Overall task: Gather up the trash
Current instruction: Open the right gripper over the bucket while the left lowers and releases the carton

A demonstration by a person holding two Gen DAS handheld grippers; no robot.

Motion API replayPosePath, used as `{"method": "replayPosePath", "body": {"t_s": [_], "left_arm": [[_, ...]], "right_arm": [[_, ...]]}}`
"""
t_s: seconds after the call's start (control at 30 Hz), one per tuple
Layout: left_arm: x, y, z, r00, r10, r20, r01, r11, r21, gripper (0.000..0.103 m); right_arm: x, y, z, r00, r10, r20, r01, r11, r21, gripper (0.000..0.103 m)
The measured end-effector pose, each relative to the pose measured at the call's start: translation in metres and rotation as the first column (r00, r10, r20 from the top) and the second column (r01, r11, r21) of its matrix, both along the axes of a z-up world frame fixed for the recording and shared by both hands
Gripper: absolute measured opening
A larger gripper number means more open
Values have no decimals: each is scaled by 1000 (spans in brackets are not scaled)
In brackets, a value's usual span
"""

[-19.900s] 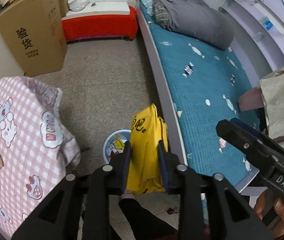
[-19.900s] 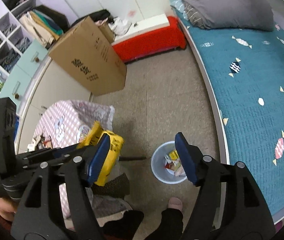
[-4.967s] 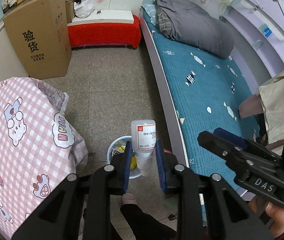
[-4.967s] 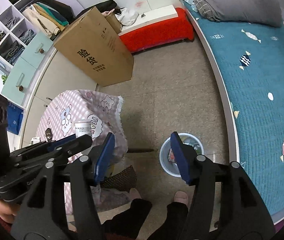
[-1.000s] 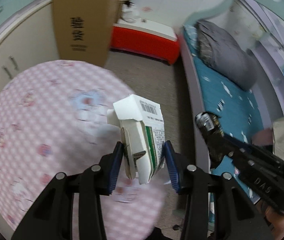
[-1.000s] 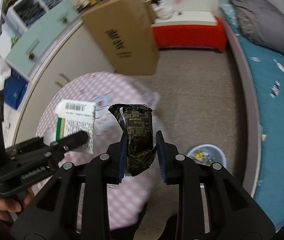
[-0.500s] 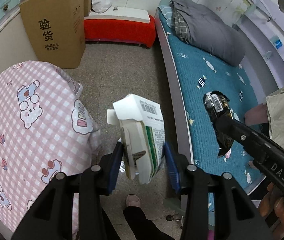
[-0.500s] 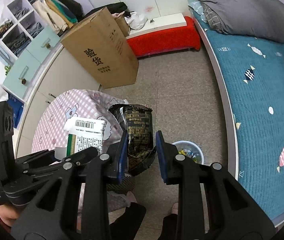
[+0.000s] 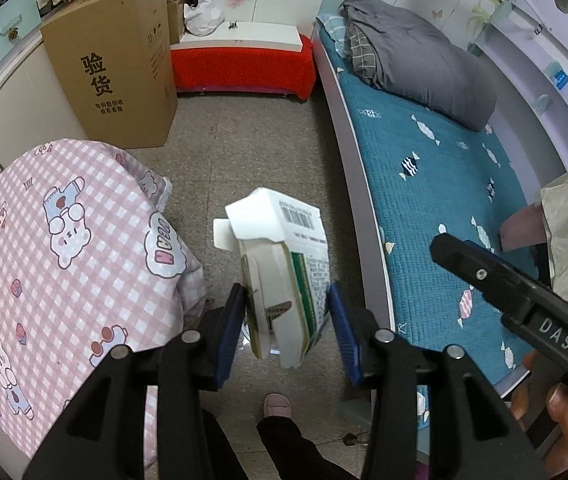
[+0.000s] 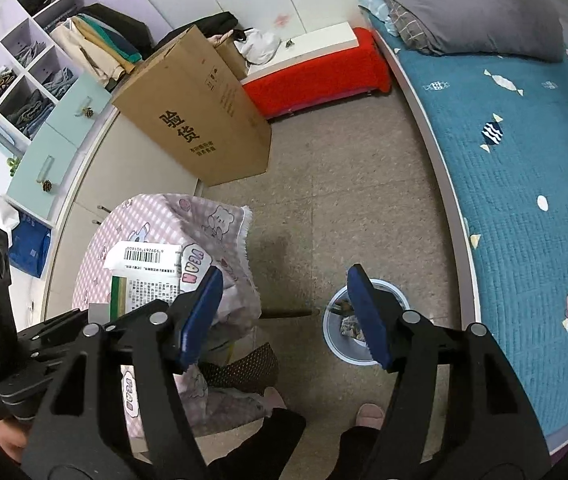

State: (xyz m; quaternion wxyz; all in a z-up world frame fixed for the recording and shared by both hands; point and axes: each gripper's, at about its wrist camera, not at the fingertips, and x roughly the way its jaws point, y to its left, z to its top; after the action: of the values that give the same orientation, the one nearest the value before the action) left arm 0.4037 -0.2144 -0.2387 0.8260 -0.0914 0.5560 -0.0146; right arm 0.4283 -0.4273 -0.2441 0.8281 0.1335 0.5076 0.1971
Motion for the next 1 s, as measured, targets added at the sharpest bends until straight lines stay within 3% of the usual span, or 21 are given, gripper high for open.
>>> {"method": "replayPosePath", "body": {"t_s": [1.0], "left_arm": [[8, -52, 17, 996, -78, 38, 77, 996, 35, 43]], "right_arm": [[-28, -67, 18, 992, -114, 54, 114, 993, 4, 73]]}}
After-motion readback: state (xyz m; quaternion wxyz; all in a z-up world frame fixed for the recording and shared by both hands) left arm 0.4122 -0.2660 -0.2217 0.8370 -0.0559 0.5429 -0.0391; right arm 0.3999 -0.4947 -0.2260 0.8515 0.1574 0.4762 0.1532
